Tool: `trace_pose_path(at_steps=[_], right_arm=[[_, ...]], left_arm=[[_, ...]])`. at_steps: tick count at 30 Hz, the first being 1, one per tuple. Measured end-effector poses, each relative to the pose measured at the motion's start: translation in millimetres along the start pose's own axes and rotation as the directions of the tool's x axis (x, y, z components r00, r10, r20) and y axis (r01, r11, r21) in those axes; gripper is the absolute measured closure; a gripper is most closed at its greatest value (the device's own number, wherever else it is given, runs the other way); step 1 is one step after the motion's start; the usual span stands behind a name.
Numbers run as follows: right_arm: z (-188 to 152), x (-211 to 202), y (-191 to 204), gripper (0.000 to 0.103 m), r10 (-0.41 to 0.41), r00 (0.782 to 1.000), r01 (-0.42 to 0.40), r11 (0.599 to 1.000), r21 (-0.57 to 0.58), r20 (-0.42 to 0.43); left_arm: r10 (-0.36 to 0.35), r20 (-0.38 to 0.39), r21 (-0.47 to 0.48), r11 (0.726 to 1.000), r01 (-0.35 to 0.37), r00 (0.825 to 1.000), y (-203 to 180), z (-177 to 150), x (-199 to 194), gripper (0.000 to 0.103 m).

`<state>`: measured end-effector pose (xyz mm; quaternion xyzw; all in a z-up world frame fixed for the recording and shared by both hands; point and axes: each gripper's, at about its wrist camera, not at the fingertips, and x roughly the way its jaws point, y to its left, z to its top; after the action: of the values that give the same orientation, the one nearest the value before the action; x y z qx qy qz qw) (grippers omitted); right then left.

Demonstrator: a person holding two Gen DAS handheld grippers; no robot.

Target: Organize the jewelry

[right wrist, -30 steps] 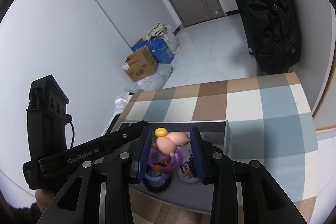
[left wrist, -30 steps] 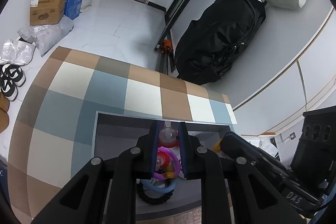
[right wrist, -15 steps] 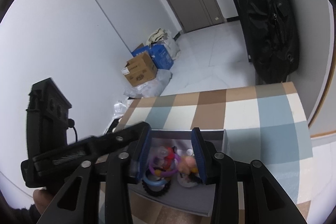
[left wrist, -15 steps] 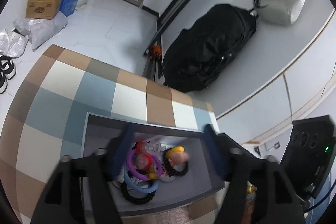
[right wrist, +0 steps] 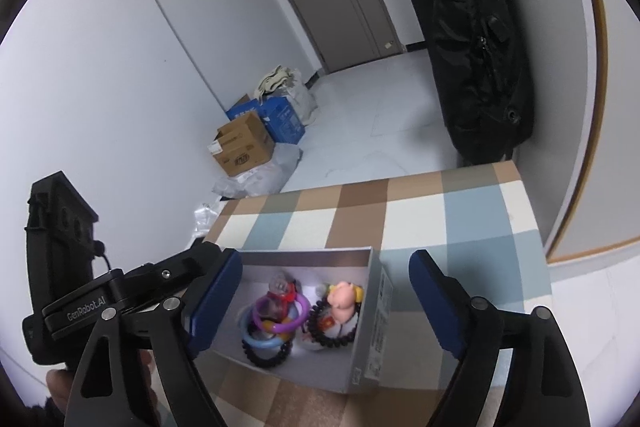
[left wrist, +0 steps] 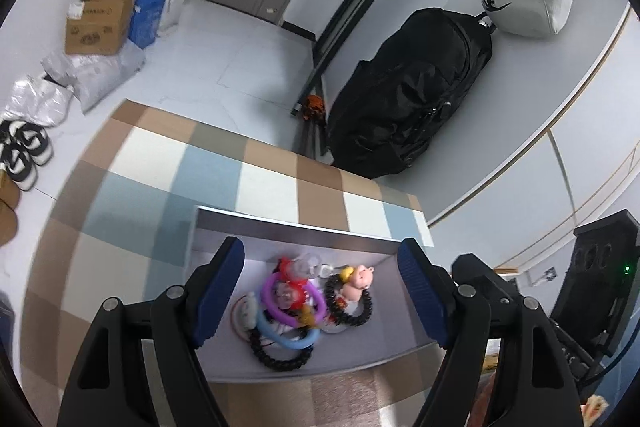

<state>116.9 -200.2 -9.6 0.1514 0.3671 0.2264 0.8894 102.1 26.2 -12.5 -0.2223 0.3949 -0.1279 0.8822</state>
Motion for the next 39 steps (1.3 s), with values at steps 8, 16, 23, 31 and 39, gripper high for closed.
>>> trace_pose_path(at_steps=[8,16,23,31,39], right_arm=[[-9,-19,4,0.003,0.007,1.0,-0.007,1.0,0.01,0.025],[-21,-35,16,0.0,0.001,0.998,0.002,0.999,-0.048,0.056],[-37,-49,24,0.0,-0.006,0.995,0.015,0.995,-0.099,0.095],[-51,-63,29,0.0,0.0,0.993,0.016,0.991,-0.13,0.12],[-61,-63,26,0.0,-0.014,0.994,0.029,0.99,-0.14,0.108]], left_arm=[[0.079,0.062,0.031,0.996,-0.081,0.995,-4,-9,-23,0.026],[0.173,0.167,0.116,0.974,-0.193,0.971,-10,-22,-43,0.018],[0.243,0.246,0.129,0.951,-0.281,0.938,-9,-35,-59,0.01],[0.267,0.26,0.152,0.938,-0.313,0.928,-12,-49,-66,0.007],[0.302,0.268,0.153,0.924,-0.35,0.915,-12,-58,-67,0.007]])
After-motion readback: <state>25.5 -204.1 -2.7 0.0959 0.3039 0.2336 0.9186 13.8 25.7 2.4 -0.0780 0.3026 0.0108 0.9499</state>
